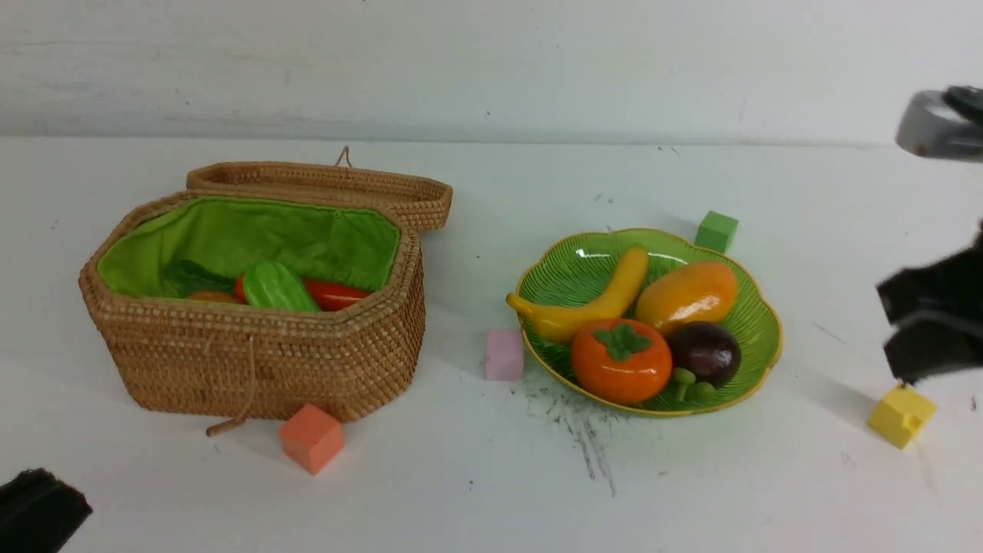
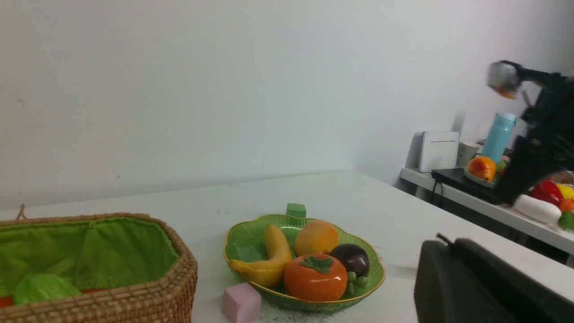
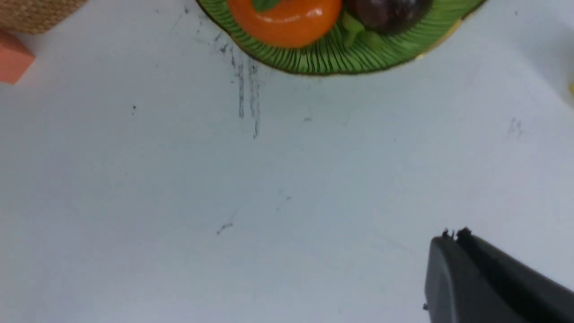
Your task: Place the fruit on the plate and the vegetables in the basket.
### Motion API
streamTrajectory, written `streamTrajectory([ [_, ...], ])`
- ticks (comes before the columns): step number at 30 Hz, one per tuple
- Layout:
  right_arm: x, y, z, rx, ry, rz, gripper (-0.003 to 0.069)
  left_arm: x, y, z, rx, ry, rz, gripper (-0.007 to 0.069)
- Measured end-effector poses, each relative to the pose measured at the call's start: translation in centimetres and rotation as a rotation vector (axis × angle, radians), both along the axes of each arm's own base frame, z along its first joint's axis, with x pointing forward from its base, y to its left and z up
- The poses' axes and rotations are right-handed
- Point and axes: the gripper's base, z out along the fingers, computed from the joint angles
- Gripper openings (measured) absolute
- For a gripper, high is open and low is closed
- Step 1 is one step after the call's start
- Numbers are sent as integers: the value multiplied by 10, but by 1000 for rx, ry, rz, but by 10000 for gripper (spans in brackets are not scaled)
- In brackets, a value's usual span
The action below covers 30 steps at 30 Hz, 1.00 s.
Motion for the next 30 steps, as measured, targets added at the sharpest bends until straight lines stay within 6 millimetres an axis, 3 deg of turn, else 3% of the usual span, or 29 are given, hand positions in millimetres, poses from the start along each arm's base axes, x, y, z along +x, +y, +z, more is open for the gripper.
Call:
streamTrajectory([
  [7,-65,-14,-15,37,-79,-44,1,7,0,-20,4,44,27,-13],
  [12,-94,-20,-26,56,-155,-53,2,8,-1,-25,11,59,28,-13],
  [19,-110,-24,-35,62,-222,-62,6,8,-1,-25,8,61,27,-13],
  [30,-113,-25,-35,63,-218,-60,17,8,-1,-25,8,61,27,-13],
])
